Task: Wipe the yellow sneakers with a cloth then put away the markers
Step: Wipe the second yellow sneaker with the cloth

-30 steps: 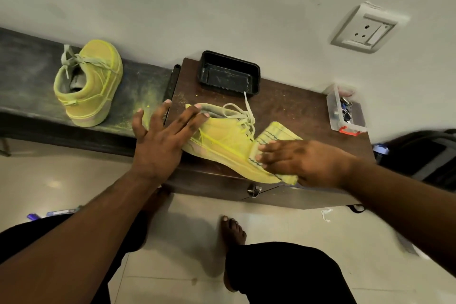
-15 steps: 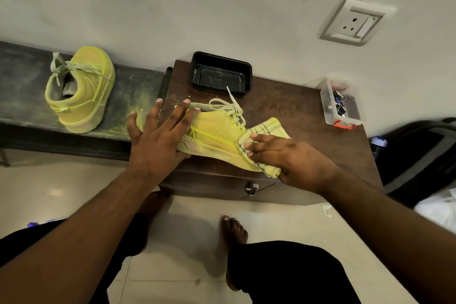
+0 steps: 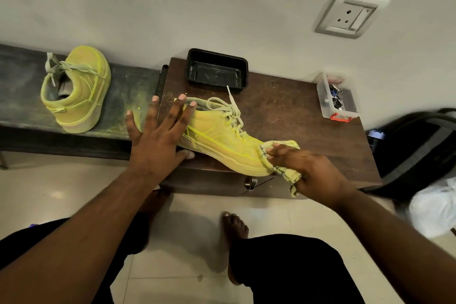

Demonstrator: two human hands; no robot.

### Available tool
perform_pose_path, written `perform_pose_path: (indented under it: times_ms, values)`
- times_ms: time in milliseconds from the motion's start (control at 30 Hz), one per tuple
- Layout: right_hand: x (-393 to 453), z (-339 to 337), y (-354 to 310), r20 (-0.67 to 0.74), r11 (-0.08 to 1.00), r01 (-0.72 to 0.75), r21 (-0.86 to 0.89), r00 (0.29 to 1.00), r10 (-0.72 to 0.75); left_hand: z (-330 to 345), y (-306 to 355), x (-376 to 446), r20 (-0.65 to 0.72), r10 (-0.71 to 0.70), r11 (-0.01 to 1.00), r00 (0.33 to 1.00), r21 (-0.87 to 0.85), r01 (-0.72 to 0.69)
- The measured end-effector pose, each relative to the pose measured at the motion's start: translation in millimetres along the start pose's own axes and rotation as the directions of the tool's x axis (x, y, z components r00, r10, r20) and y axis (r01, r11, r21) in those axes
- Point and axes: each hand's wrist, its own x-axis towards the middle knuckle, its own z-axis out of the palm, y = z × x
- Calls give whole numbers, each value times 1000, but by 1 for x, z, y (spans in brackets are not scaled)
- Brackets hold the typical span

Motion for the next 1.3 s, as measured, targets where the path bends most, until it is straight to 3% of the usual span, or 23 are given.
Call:
perform_pose_path:
  times_ms: [167, 333, 400, 467, 567, 633, 733, 800, 900, 1100, 1167, 1233, 1300]
  values:
    - [7, 10, -15, 9, 998, 57, -12, 998, -57, 1, 5, 0, 19, -10, 999, 1000, -37, 11]
    - [16, 33, -24, 166, 970, 193, -144, 971, -169, 7, 21, -5, 16, -117, 981, 993, -151, 118]
    - [18, 34, -19, 122, 976, 130, -173, 986, -110, 10, 21, -5, 0, -124, 981, 992, -147, 123]
    - [24, 28, -18, 96, 983, -62, -174, 992, 80, 13, 21, -5, 2, -128, 979, 992, -157, 126]
    - [41, 16, -26, 81, 875, -425, -232, 888, 452, 13, 22, -6, 5, -139, 978, 990, -159, 138]
    - [45, 8, -42, 30, 823, -536, -189, 834, 551, 14, 24, -6, 11, -145, 977, 989, -160, 145]
    - [44, 3, -82, -13, 837, -534, -118, 844, 537, 13, 27, -5, 20, -162, 969, 987, -185, 163]
    - [44, 10, -108, 60, 860, -501, -103, 859, 508, 12, 29, -5, 28, -175, 967, 984, -184, 177]
    - [52, 28, -114, 127, 870, -440, -221, 872, 473, 12, 32, -4, 31, -188, 967, 982, -169, 191]
    - [79, 39, -105, -3, 786, -509, -352, 840, 542, 11, 34, -7, 28, -215, 962, 976, -164, 216]
    - [82, 33, -96, -47, 754, -592, -285, 795, 605, 11, 34, -7, 30, -207, 967, 978, -148, 209]
    - [82, 19, -84, -66, 707, -702, -90, 712, 699, 10, 33, -6, 21, -190, 972, 982, -140, 191]
    - [80, 7, -70, -50, 710, -700, 76, 708, 704, 4, 34, -4, -31, -140, 978, 990, -159, 133]
